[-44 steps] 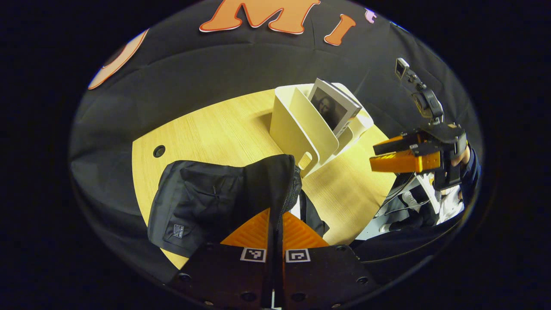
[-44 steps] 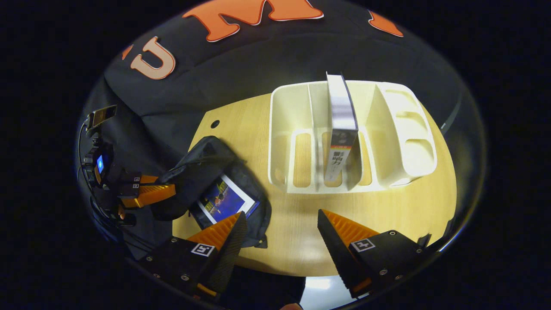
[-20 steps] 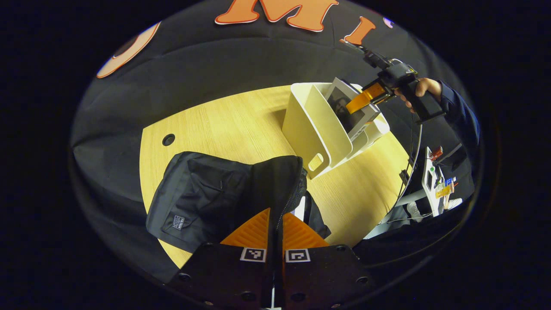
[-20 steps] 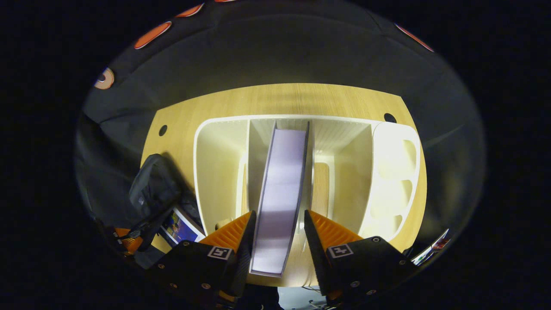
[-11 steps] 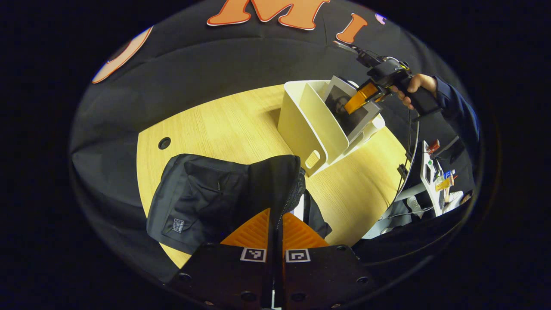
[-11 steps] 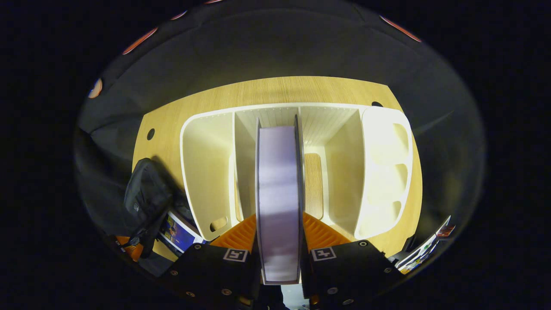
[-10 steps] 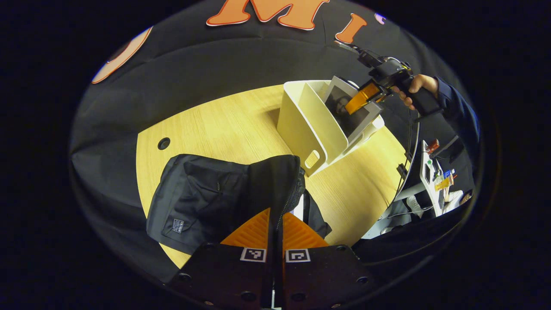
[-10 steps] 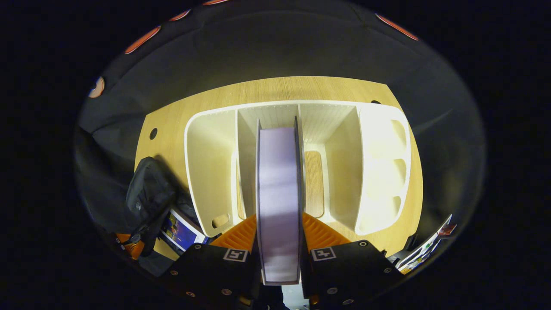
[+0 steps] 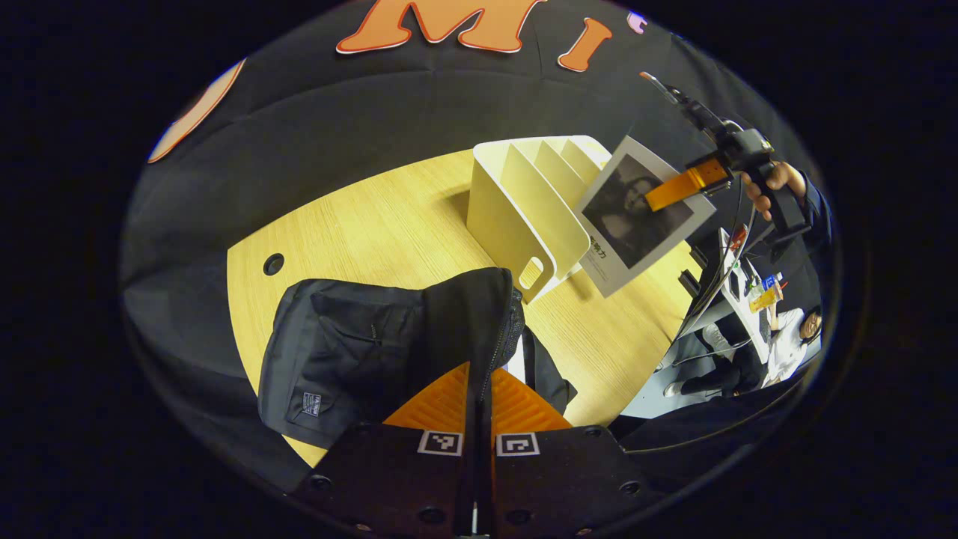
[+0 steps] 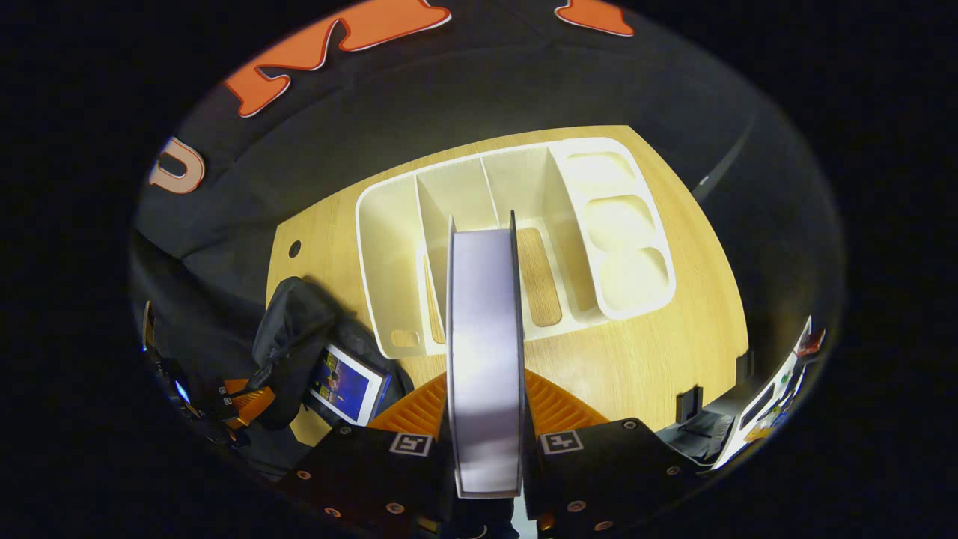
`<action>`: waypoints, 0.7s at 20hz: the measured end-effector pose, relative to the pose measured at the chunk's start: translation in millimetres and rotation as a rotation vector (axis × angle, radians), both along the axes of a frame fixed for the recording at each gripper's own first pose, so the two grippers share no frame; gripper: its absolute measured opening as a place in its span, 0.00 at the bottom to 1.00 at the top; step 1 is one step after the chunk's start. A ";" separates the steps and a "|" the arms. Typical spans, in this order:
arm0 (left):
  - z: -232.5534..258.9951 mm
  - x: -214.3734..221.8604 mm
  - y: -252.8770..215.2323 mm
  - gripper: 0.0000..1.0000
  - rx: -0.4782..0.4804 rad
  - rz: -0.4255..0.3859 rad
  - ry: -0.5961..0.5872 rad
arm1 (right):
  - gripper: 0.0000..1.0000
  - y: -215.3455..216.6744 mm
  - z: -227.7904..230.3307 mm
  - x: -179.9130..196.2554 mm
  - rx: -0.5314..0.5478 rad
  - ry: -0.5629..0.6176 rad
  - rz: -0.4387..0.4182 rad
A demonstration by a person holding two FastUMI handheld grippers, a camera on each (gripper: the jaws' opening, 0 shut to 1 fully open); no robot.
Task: Open the schoolbag, grab two books from the bookshelf and put them into the schoolbag.
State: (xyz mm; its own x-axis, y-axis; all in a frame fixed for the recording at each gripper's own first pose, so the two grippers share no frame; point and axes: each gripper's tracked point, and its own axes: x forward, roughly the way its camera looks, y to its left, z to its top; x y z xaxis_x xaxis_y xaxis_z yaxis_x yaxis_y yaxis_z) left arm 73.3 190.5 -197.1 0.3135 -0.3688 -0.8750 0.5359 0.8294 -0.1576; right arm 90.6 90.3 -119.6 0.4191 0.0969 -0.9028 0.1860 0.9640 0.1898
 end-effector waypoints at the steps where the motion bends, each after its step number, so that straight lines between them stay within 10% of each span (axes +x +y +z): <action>1: 0.7 -0.6 0.8 0.02 0.001 -0.006 -0.005 | 0.38 0.8 1.0 -7.8 0.011 -0.005 -0.016; 14: 1.7 -1.5 7.3 0.03 -0.013 -0.048 -0.015 | 0.37 21.1 -0.9 -88.9 0.172 -0.079 -0.137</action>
State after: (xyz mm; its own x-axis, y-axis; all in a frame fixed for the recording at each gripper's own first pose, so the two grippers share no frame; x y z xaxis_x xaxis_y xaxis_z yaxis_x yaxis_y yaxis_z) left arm 71.8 197.8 -195.4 0.3079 -0.3949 -0.8656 0.5775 0.8006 -0.1598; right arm 1.7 111.3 -120.4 0.5080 0.1838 -0.8415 0.2911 0.8828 0.3686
